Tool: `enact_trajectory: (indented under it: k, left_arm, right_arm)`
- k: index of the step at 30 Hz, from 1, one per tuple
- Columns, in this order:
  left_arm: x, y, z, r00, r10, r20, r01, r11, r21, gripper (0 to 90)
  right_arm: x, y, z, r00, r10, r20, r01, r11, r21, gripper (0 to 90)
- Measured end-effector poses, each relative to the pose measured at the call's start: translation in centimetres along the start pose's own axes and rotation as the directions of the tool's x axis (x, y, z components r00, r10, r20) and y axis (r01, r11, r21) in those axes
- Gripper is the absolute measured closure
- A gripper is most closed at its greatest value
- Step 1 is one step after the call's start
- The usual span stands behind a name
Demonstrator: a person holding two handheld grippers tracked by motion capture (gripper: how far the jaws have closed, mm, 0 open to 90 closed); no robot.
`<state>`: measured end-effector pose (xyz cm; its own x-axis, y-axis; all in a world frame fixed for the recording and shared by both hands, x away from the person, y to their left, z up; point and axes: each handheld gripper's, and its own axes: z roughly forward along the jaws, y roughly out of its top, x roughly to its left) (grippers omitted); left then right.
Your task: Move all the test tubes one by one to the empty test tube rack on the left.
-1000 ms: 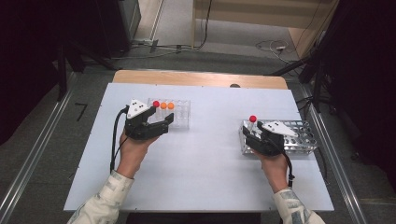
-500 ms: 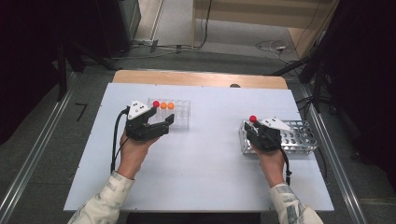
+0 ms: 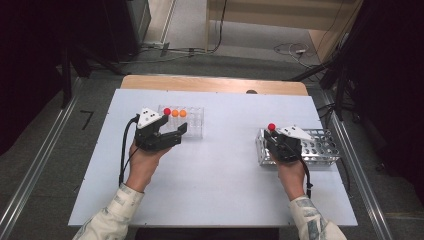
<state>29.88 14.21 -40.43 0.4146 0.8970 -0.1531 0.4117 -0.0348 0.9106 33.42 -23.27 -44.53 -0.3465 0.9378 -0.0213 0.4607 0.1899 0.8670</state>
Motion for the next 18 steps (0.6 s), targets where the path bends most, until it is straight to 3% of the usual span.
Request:
enact_trajectory:
  k: [10, 18]
  left_arm:
    - [-0.1, 0.0, 0.0, 1.0000, 0.004, 0.004, -0.004, 1.0000, 0.007, 28.4]
    - [-0.2, 0.0, 0.2, 1.0000, 0.001, -0.003, -0.001, 0.9998, 0.018, 23.1]
  right_arm:
    - [0.1, 1.9, -2.6, 1.0000, -0.004, -0.002, 0.003, 0.9971, -0.076, 71.2]
    - [0.1, 2.9, -4.3, 0.9999, -0.010, -0.013, 0.008, 0.9927, -0.120, 71.2]
